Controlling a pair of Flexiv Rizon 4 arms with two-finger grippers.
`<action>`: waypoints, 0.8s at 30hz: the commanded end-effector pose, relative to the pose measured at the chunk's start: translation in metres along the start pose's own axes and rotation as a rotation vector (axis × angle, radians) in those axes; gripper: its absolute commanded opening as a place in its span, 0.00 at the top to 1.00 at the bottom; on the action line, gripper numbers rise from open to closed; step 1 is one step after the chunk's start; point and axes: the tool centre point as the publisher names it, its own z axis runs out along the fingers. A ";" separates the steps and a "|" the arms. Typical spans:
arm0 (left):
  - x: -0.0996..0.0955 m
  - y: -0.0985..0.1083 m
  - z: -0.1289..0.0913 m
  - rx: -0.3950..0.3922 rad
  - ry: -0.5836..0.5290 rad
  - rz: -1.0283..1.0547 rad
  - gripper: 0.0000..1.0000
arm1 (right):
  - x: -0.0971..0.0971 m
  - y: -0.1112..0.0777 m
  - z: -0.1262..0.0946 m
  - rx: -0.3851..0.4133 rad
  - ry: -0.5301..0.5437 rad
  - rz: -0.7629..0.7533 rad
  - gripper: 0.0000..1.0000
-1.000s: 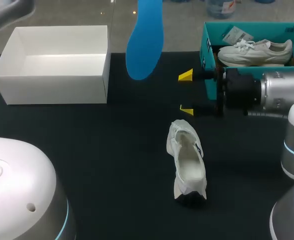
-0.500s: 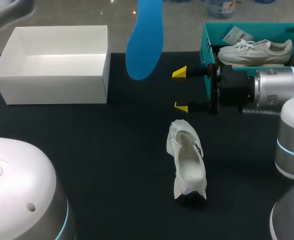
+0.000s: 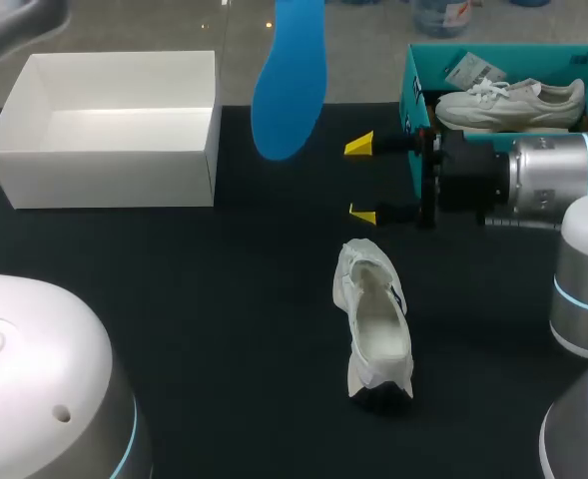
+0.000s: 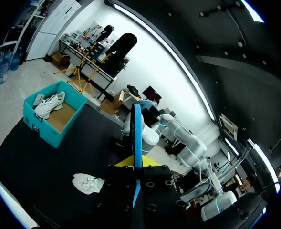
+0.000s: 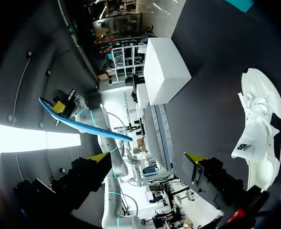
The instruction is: Take the shoe out of the shoebox, open the shoe tongue, remove and reinsert the insole, then place the shoe into the shoebox
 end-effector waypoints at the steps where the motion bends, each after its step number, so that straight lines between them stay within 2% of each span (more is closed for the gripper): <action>1: 0.010 0.038 -0.009 0.088 -0.048 0.216 1.00 | 0.000 0.000 0.002 -0.002 -0.004 0.001 0.00; 3: 0.013 0.058 -0.010 0.138 -0.091 0.341 1.00 | 0.000 0.000 0.002 -0.002 -0.004 0.001 0.00; 6: 0.015 0.080 -0.006 0.189 -0.084 0.358 1.00 | 0.000 0.000 0.002 -0.002 -0.004 0.001 0.00; 10: 0.019 0.104 0.005 0.250 -0.159 0.425 1.00 | 0.000 0.000 0.002 -0.002 -0.004 0.001 0.00; 13: 0.021 0.115 0.013 0.274 -0.180 0.448 1.00 | 0.000 0.000 0.002 -0.002 -0.004 0.001 0.00; 19: 0.033 0.139 0.030 0.342 -0.316 0.557 1.00 | 0.000 0.000 0.002 -0.002 -0.004 0.001 0.00; 21: 0.034 0.144 0.035 0.328 -0.362 0.580 1.00 | 0.000 0.000 0.002 -0.002 -0.004 0.001 0.00; 24: 0.034 0.144 0.035 0.328 -0.362 0.580 1.00 | 0.000 0.000 0.002 -0.002 -0.004 0.001 0.00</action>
